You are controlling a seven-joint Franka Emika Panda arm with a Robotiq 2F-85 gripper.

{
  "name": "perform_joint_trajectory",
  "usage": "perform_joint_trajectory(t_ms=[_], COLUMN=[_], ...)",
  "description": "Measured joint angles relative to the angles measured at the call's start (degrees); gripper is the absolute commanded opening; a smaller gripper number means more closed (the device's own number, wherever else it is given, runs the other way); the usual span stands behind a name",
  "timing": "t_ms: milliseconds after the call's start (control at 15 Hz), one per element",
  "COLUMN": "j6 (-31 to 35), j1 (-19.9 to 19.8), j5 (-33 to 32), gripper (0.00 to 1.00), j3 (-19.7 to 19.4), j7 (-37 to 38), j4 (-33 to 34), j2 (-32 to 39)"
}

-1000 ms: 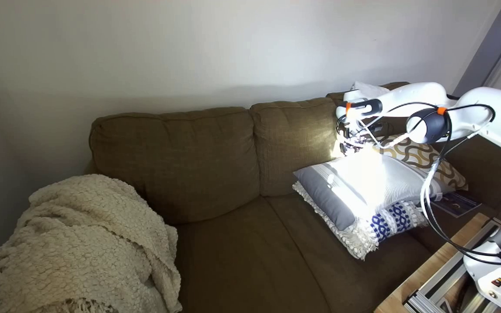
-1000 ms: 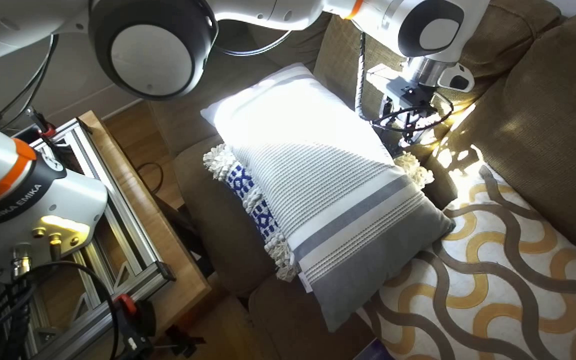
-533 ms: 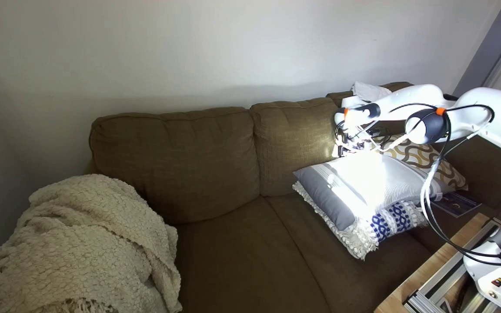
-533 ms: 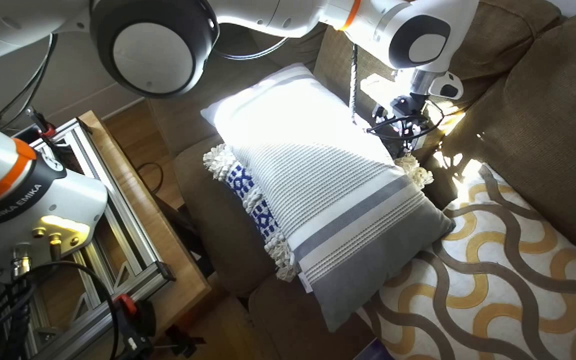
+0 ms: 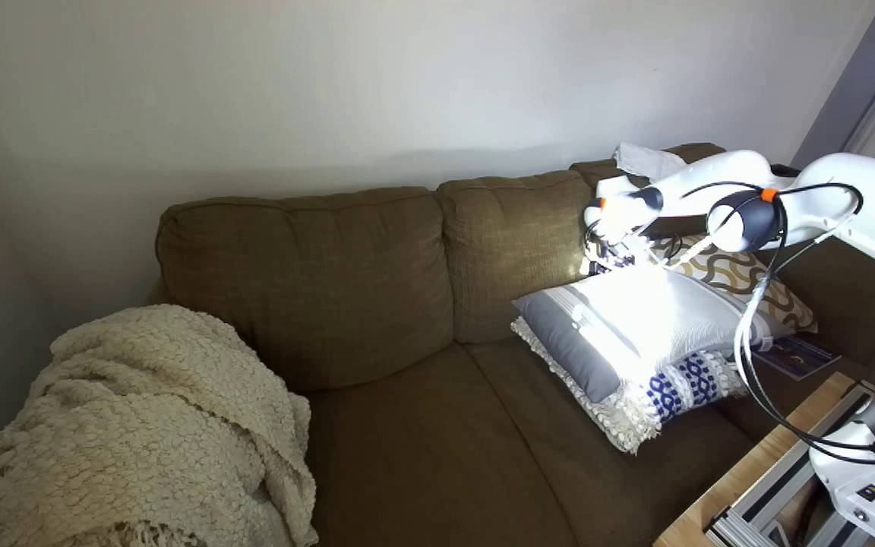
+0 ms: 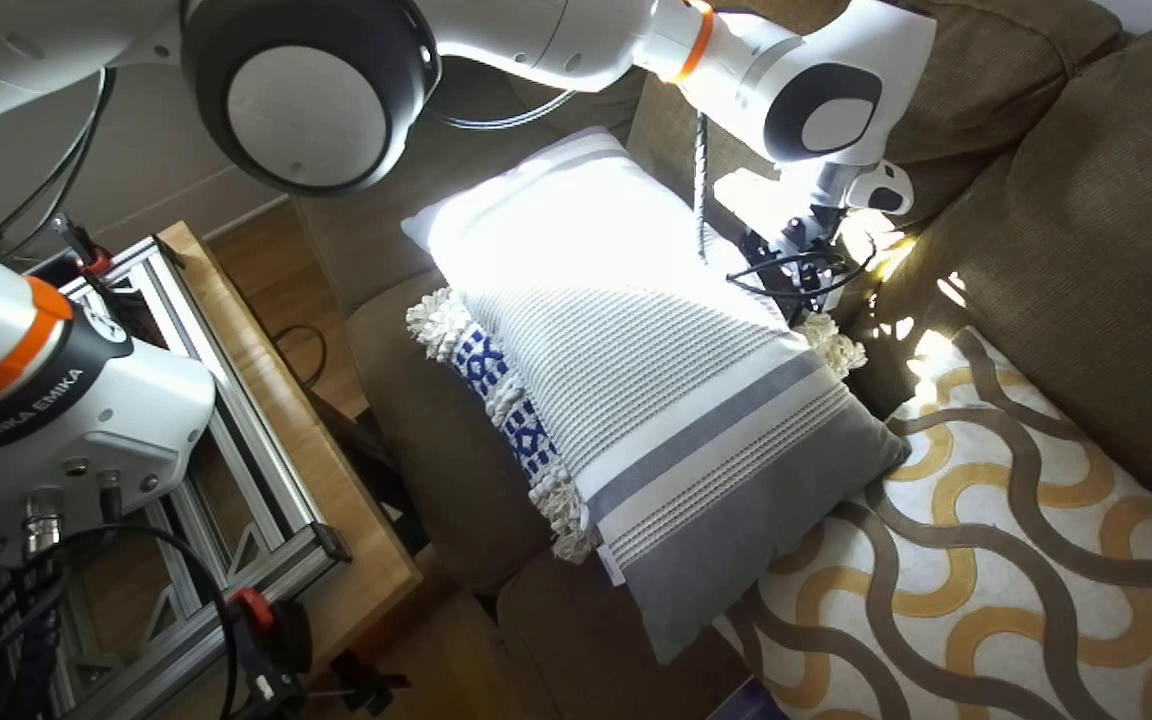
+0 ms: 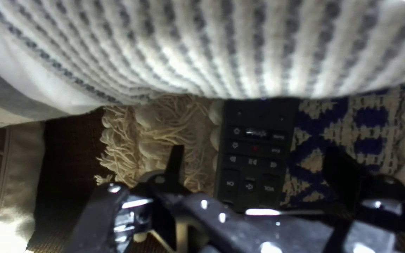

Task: Remove the remote controller from under the striped pillow and put it on top of the pillow

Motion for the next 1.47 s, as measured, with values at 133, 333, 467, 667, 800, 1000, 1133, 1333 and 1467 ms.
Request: perform_joint_trajectory(t_ms=[133, 333, 467, 667, 800, 1000, 1133, 1333, 1467], j6=[0.14, 0.66, 2.41, 4.75, 5.86, 6.92, 7.13, 7.25, 7.25], j1=[0.00, -0.06, -0.24, -0.61, -0.81, -0.90, -0.90, -0.91, -0.94], j5=[0.00, 0.00, 0.00, 0.02, 0.04, 0.07, 0.13, 0.13, 0.14], gripper=[1.00, 1.00, 1.00, 0.72, 0.55, 0.33, 0.26, 0.26, 0.26], j3=[0.00, 0.00, 0.00, 0.01, 0.08, 0.22, 0.45, 0.51, 0.51], j7=[-0.02, -0.02, -0.02, -0.02, -0.12, -0.21, -0.23, -0.23, -0.23], j4=[-0.38, -0.93, -1.63, -2.66, -3.09, -3.34, -3.33, -3.32, -3.30], j2=[0.00, 0.00, 0.00, 0.00, 0.00, -0.02, -0.08, -0.16, -0.19])
